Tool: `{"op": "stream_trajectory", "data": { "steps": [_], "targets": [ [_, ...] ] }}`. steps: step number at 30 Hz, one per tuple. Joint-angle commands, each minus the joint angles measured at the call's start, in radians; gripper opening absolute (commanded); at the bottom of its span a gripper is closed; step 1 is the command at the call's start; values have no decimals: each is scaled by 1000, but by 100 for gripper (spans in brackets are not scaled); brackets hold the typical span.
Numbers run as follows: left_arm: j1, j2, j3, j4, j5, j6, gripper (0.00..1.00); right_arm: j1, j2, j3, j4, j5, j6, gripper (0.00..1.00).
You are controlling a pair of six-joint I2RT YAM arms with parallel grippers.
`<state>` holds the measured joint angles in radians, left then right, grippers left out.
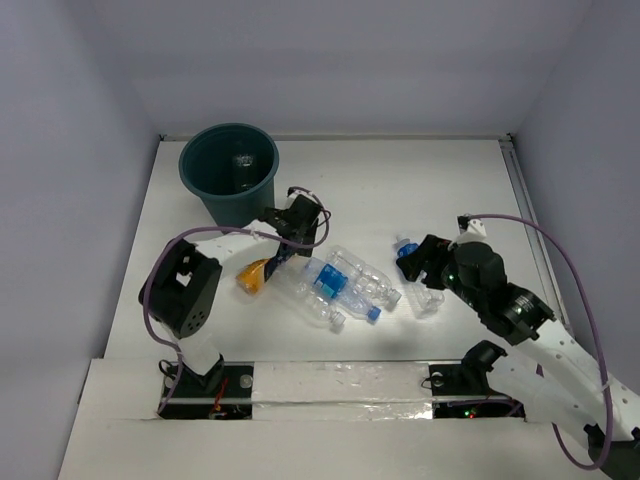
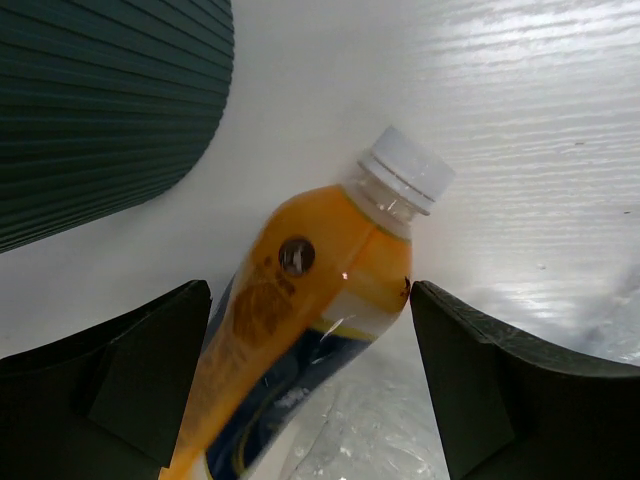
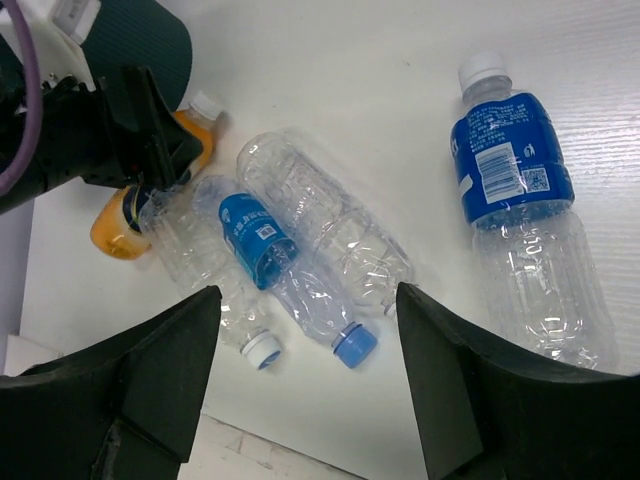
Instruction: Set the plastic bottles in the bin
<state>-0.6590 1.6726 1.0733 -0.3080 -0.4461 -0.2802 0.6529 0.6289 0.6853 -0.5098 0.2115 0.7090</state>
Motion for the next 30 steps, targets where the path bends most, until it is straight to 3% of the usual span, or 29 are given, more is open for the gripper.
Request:
{"op": "stream_trajectory", "data": {
  "steps": [1,8,11,12,14,20,30],
  "targets": [
    [9,32,-15,7,52,26,79,-9,6,31,5,48,9,78],
    [18,45,-41,20,78,39,74,-29,100,88,-16,95,-46,83],
    [29,33,-50,26,84,49,62,-74,182,131,-30,92,-81,83],
    [29,21,-50,27,86,50,51,-108,236,143,-39,92,-100,83],
    [39,9,-46,21,83,59,40,-150,294,167,-59,63,-143,84],
    [48,-85,23,-39,64,73,35,-301,520,253,-68,-81,-264,95],
    [59,-307,330,-161,176,58,32,-344,817,367,-91,-216,-350,100]
  ]
}}
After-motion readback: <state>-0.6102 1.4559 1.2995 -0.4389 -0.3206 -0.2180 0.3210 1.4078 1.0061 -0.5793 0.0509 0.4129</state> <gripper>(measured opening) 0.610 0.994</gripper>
